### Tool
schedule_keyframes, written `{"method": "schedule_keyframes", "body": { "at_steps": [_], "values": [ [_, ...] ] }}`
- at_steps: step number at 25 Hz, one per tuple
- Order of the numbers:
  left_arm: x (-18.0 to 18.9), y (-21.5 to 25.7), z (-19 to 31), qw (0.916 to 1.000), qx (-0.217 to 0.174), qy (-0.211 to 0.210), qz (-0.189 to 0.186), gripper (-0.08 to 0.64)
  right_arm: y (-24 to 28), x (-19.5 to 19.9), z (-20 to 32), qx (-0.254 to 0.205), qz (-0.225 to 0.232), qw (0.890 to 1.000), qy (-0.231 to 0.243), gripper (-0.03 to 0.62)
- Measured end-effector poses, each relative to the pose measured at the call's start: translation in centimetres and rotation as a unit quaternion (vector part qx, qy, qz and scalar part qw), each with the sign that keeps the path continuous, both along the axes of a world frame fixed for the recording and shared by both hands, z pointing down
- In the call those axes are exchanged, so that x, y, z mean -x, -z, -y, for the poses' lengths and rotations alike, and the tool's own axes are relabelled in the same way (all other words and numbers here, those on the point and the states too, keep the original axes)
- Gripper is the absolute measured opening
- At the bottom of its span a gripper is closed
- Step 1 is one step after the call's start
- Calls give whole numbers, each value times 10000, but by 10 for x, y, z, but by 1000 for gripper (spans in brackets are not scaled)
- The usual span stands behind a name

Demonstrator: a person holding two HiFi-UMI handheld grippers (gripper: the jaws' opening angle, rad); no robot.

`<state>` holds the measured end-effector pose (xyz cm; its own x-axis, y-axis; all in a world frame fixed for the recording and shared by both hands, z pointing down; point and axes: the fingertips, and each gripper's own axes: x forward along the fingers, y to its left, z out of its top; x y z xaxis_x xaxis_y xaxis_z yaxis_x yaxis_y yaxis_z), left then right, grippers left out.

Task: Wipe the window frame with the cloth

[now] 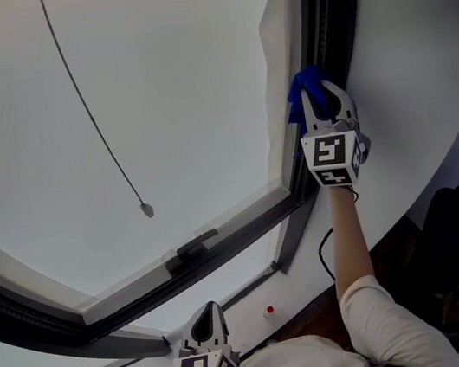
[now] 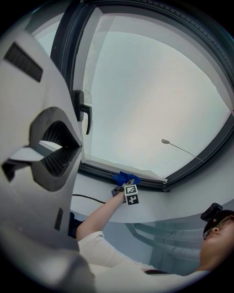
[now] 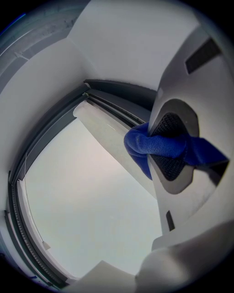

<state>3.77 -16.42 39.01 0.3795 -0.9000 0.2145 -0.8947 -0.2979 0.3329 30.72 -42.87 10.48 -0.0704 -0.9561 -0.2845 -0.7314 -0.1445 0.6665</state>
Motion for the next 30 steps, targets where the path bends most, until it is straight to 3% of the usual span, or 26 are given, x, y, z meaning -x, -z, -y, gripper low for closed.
{"method": "schedule_keyframes", "body": {
  "at_steps": [23, 30],
  "values": [
    [-1, 3, -22, 10000, 52, 81, -20, 9, -61, -2, -2, 471, 11, 9989, 21, 95],
    [8, 32, 3, 9977, -635, -166, 187, 9, -43, -6, 7, 262, 32, 9996, 66, 95]
  ]
}}
